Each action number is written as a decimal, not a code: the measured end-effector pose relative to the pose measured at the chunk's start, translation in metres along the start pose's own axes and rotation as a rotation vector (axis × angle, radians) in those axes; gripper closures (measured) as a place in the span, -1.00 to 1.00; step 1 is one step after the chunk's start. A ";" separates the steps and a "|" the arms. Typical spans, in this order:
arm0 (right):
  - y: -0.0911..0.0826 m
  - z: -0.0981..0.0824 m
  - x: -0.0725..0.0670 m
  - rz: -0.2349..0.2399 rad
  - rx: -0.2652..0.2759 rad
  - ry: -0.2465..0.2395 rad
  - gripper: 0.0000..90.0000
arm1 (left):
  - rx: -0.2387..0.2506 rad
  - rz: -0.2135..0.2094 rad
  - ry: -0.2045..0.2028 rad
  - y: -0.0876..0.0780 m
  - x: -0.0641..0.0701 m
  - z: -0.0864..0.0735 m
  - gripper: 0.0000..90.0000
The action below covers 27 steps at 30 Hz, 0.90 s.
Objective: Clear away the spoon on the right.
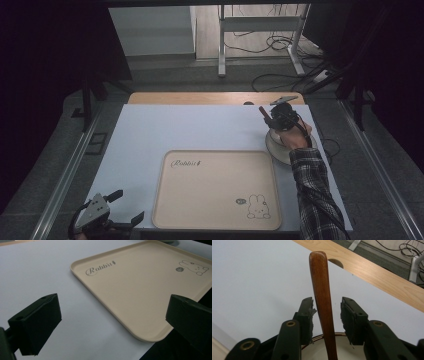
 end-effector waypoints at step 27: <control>-0.025 0.019 0.008 0.003 0.001 -0.005 0.73 | -0.003 0.001 0.004 0.000 0.000 0.000 -1.00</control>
Point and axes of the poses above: each handheld gripper's, and its own axes: y roughly forward along the jaws, z roughly out of its top, x roughly to its right, the point moved 7 cm from there along y, roughly forward along the jaws, and after that the axes turned 1 degree about y, right-handed, at the moved point
